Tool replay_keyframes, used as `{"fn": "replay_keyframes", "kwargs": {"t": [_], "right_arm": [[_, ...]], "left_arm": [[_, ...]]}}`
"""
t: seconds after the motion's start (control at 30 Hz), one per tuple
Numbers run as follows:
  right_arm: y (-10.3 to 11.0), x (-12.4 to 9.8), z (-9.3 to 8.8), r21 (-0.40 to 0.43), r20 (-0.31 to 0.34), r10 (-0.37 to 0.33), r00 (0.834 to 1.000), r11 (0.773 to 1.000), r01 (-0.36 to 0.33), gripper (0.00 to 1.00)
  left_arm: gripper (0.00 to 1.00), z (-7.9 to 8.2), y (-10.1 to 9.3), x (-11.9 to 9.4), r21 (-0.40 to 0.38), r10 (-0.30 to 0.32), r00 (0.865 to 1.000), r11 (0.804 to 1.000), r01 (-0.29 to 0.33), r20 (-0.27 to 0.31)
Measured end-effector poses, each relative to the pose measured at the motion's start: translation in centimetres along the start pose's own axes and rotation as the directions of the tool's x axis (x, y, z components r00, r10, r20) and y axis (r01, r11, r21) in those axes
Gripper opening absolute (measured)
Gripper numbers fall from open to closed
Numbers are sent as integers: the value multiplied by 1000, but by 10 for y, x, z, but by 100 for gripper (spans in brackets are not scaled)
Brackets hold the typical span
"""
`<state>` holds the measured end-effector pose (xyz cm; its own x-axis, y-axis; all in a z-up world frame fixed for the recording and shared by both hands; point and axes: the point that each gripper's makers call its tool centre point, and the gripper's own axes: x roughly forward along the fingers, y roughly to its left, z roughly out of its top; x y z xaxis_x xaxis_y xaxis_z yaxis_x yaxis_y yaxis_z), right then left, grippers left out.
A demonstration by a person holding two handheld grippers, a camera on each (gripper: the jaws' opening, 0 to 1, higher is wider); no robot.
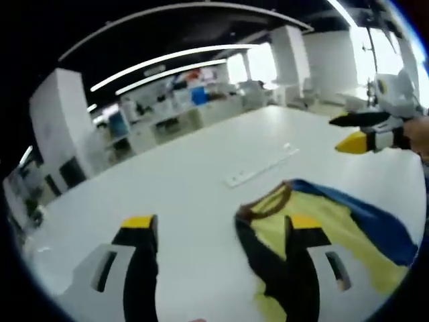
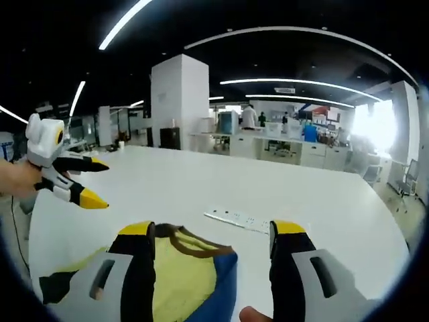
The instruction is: Fold the garment on the visible template until the final outline fits inside the template.
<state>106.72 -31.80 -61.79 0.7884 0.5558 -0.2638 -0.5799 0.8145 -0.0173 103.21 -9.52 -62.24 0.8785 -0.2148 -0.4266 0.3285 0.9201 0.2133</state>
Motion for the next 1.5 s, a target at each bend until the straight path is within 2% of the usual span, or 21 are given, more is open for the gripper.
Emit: {"fn": "replay_keyframes", "kwargs": {"t": [0.13,0.33,0.43,0.7,0.9,1.03,1.2,1.5], "right_arm": [[10,-26,-3,34,4,-5,1000,999,5,68],[31,-69,3,66,24,-19,1000,998,17,66],[39,-91,1,74,28,-32,999,997,30,66],[69,-149,-18,106,7,-49,999,993,48,64],[86,-194,-35,115,-23,-56,998,992,58,63],[91,-214,-40,130,-29,-70,997,989,73,63],[96,-238,-43,135,-40,-101,994,985,105,62],[100,-261,-45,140,-42,-121,992,982,125,61]], "left_arm": [[73,-8,-9,-25,-47,-2,1000,999,2,7],[72,-14,-23,-64,-57,-10,1000,998,11,20],[71,-17,-29,-85,-70,-8,1000,998,10,30],[70,-36,-36,-150,-154,7,999,988,0,47],[70,-50,-43,-194,-152,11,999,988,-4,48],[70,-56,-48,-214,-157,15,999,988,-7,50],[71,-62,-58,-236,-198,21,998,980,-10,56],[69,-74,-65,-262,-220,24,998,975,-12,51]]}}
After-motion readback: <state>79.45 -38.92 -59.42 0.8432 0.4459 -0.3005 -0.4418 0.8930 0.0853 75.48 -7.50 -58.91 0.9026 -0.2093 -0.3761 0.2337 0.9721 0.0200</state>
